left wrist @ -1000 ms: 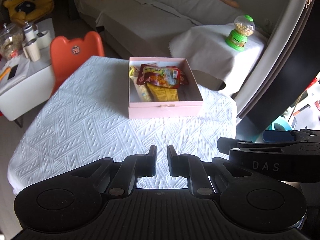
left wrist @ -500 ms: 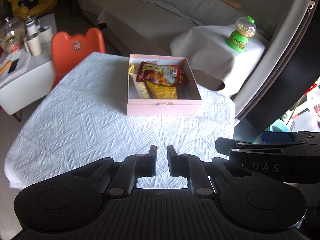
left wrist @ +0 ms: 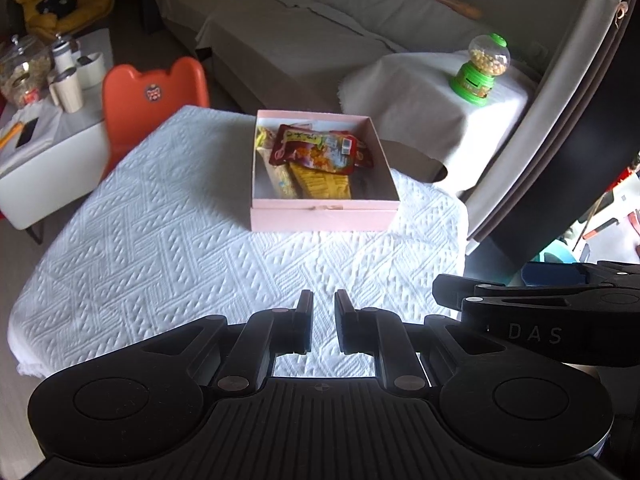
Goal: Organize snacks
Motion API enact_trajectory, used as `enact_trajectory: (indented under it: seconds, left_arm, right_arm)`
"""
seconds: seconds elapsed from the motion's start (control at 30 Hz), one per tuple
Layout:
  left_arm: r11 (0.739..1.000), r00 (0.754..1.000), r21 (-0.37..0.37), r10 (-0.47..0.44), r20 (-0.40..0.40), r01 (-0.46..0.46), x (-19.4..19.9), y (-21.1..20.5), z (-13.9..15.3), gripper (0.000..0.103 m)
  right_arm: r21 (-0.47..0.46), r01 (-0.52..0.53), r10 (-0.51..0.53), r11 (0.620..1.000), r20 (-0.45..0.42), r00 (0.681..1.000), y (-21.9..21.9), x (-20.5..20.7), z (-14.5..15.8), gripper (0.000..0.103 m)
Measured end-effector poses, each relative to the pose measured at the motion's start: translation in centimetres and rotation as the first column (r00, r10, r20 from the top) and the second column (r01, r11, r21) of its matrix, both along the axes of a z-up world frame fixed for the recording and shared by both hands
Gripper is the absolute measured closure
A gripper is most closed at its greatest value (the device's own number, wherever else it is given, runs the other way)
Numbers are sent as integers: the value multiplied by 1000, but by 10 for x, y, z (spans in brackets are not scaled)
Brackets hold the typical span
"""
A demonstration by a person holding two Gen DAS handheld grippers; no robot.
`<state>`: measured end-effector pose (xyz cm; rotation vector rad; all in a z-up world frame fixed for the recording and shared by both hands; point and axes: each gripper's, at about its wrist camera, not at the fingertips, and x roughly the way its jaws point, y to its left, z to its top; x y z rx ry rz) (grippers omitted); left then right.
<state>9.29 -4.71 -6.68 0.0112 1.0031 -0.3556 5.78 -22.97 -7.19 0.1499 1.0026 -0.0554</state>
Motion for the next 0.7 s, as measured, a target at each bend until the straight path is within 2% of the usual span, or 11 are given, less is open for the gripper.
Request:
enact_trajectory:
  seconds: [0.47,0.7]
  left_arm:
    - [1000,1000,-5,-4,3,4,2,-2,1,87]
    - [1000,999,9,-24,49,24,3,-6,-1,88]
  right_arm:
    - [-7,-7,7,1000,-18,1000,-2,5,-7,12]
    - [-10,-6,6,1000,-31,1000,-2,9,-12,12]
